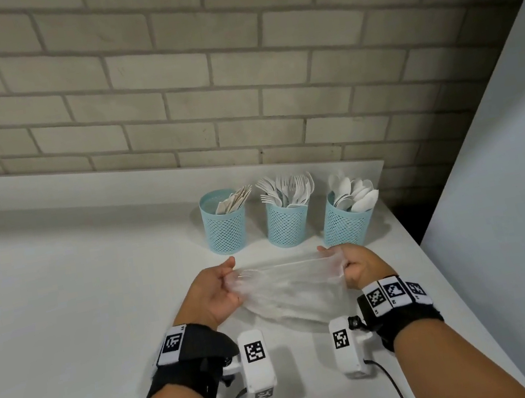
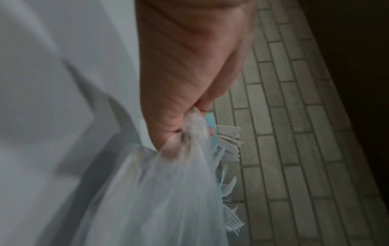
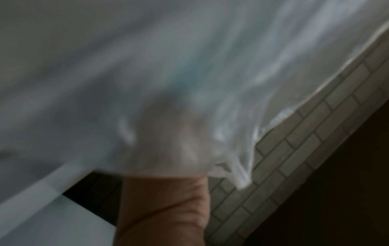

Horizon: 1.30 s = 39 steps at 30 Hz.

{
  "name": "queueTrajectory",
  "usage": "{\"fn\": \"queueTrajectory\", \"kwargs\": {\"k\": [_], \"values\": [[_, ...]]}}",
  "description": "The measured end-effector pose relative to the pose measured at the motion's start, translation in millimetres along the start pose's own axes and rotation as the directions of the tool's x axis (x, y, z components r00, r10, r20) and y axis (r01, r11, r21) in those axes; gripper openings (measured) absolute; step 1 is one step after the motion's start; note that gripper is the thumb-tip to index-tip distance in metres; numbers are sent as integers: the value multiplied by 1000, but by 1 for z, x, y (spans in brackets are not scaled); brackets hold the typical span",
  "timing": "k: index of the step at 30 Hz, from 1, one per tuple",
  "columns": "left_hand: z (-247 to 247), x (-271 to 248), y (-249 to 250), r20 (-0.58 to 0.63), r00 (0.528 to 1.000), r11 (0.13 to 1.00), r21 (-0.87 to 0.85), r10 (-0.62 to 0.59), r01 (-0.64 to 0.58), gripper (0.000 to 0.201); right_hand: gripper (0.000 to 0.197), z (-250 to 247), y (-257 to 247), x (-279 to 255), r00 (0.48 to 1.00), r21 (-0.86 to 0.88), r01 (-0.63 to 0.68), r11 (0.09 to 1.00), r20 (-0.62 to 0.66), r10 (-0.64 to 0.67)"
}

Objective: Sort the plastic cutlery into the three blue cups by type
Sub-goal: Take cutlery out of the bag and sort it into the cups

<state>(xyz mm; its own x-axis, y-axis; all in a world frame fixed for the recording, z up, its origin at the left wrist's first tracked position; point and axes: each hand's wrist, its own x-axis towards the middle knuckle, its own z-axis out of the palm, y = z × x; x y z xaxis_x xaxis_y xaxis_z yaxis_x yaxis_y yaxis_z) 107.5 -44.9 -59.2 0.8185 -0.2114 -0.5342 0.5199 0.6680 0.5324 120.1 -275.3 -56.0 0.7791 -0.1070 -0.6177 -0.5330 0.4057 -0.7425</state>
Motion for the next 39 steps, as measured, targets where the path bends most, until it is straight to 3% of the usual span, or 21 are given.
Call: {"fn": "queueTrajectory", "kwargs": {"k": [2, 4, 6, 8, 9, 10, 12, 14, 17, 19, 20, 22, 23, 25, 26, 27, 29, 32, 36, 38, 39], "values": [[-1, -1, -2, -38, 999, 995, 99, -6, 9, 22, 13, -1, 3, 4, 995, -32, 29, 999, -92, -32], [-3, -3, -1, -49, 997, 901, 432, 56, -29, 23, 20, 1, -1, 11, 950, -296, 214, 931, -159, -269], [1, -8, 1, -19, 993, 640, 766, 115, -59, 23, 13, 8, -9, 2, 826, -711, 300, 636, -140, -546], [6, -8, 4, 49, 974, 343, 931, 219, -124, 19, 17, 16, -17, -16, 746, -960, 156, 234, -41, -664], [10, -7, 5, 116, 948, 185, 967, 297, -176, 16, 28, 21, -21, -24, 763, -992, 104, 71, 34, -645], [14, -6, 5, 183, 912, 34, 977, 368, -210, 16, 39, 26, -23, -33, 802, -996, 83, -27, 83, -591], [20, -3, 3, 286, 848, -154, 958, 447, -241, 25, 52, 35, -21, -42, 870, -990, 52, -131, 109, -480], [22, 0, 0, 309, 845, -218, 948, 437, -234, 34, 58, 39, -10, -42, 910, -976, -5, -216, 85, -406], [19, 6, -8, 259, 895, -280, 946, 363, -160, 33, 46, 44, 10, -34, 946, -963, -40, -266, 49, -320], [17, 5, -10, 224, 907, -266, 955, 357, -131, 23, 33, 41, 16, -29, 937, -977, -18, -214, 59, -345], [16, 5, -9, 211, 907, -244, 962, 365, -125, 23, 29, 37, 15, -26, 930, -990, 12, -144, 64, -363], [14, 3, -6, 168, 895, -119, 984, 413, -130, 28, 25, 26, 6, -20, 935, -989, 110, 95, 71, -347], [13, 4, -4, 130, 891, 27, 987, 435, -157, 29, 22, 19, 1, -19, 943, -950, 159, 270, 65, -327], [11, 7, -1, -7, 926, 470, 863, 378, -185, 27, 13, 6, -7, -19, 972, -729, 179, 661, 27, -234], [9, 9, 1, -74, 952, 659, 737, 295, -147, 29, 13, 0, -9, -18, 984, -560, 162, 812, 32, -175], [5, 12, 3, -128, 971, 807, 583, 203, -92, 30, 13, -5, -11, -14, 990, -412, 140, 900, 44, -134], [-3, 21, 4, -160, 986, 964, 264, 34, 10, 30, 15, -12, -11, -5, 996, -253, 87, 964, 41, -79], [-5, 29, 1, -157, 986, 994, 81, -58, 72, 30, 31, -13, -3, 11, 997, -138, 36, 990, -65, -45], [-4, 20, -1, -73, 994, 991, 102, -77, 84, 19, 25, -12, 11, 17, 993, -179, 57, 982, -95, -75], [-3, 12, 2, -14, 998, 929, 363, -66, 67, 21, 27, -10, 10, 18, 979, -358, 60, 932, -161, -125], [-2, 8, 4, -10, 999, 842, 538, -36, 36, 22, 24, -6, 7, 15, 956, -574, 81, 815, -185, -226]]}}
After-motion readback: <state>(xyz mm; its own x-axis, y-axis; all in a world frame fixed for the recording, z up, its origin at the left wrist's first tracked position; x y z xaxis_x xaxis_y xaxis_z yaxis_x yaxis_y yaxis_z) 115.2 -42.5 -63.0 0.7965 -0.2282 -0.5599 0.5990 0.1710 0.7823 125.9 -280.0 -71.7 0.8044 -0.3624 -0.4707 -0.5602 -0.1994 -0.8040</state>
